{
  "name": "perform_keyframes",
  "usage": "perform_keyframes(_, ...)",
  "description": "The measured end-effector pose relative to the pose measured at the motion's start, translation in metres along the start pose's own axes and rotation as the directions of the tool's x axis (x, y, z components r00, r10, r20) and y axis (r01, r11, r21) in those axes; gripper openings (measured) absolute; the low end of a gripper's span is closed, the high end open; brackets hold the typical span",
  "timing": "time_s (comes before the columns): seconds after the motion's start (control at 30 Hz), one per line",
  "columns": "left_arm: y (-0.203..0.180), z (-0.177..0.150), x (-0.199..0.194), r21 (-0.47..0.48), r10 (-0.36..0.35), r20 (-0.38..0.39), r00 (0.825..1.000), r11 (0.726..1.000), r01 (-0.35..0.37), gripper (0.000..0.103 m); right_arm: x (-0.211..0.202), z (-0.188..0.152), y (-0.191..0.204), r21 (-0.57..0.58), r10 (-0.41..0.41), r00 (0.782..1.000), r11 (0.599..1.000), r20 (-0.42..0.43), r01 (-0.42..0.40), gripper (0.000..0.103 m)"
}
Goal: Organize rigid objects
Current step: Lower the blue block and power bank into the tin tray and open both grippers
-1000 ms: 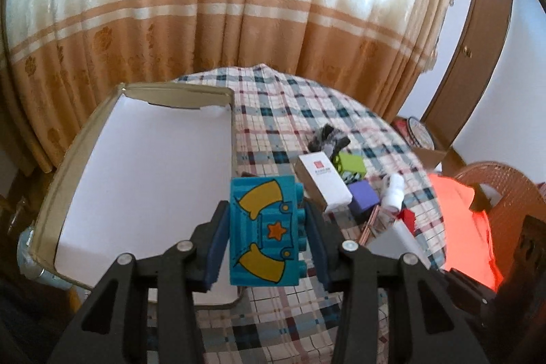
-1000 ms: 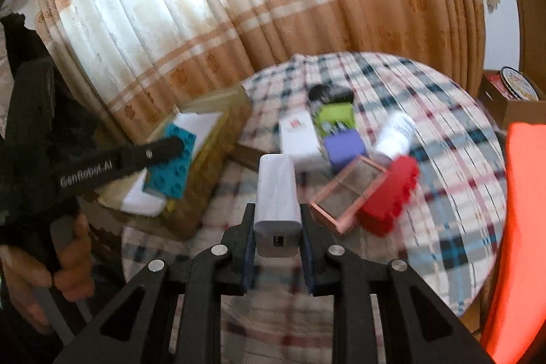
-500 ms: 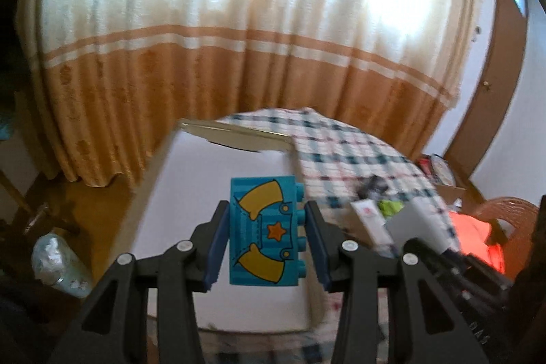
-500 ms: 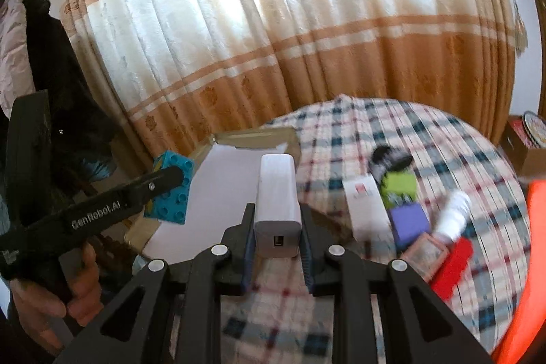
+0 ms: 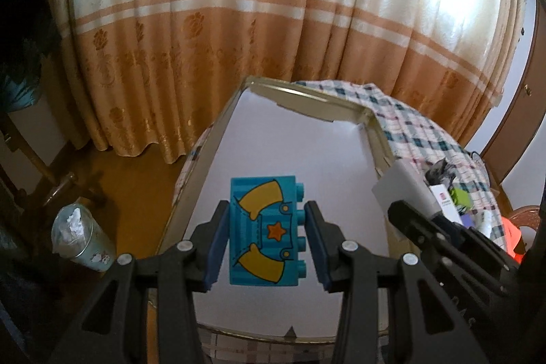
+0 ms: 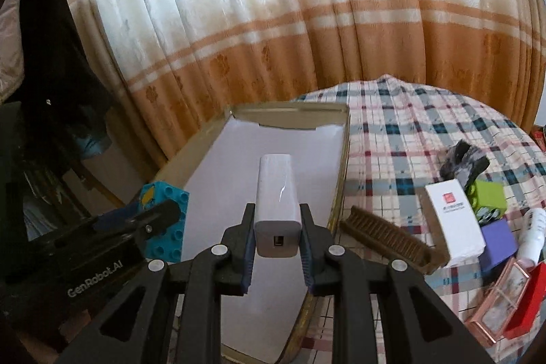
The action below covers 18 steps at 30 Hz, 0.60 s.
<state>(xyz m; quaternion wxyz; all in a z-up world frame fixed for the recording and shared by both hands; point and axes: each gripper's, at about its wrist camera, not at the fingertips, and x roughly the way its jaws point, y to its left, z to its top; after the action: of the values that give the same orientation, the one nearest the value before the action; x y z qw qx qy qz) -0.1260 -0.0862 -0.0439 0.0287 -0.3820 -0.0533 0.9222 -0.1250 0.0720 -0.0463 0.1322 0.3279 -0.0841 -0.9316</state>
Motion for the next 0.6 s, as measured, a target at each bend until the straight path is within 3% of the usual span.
perform_keyframes(0.17, 0.0, -0.003, 0.008, 0.008, 0.04, -0.021, 0.999, 0.999, -0.04, 0.043, 0.013, -0.006, 0.0, -0.014, -0.011, 0.999, 1.0, -0.033, 0.011, 0.025)
perform_keyframes(0.47, -0.004, -0.004, 0.011, 0.04, 0.098, -0.027, 0.995, 0.994, -0.097, 0.045, 0.012, -0.006, 0.0, -0.033, -0.016, 1.0, 0.999, -0.011, 0.016, 0.027)
perform_keyframes(0.53, -0.005, -0.003, 0.006, 0.039, 0.117, -0.006, 0.993, 0.992, -0.117, 0.067, 0.009, -0.004, 0.001, -0.034, -0.012, 1.0, 0.999, -0.006, 0.012, 0.034)
perform_keyframes(0.6, -0.006, 0.0, -0.005, 0.024, 0.143, 0.04, 0.989, 0.989, -0.144, 0.082, -0.003, -0.001, 0.001, -0.029, -0.011, 0.999, 1.0, 0.032, 0.012, 0.043)
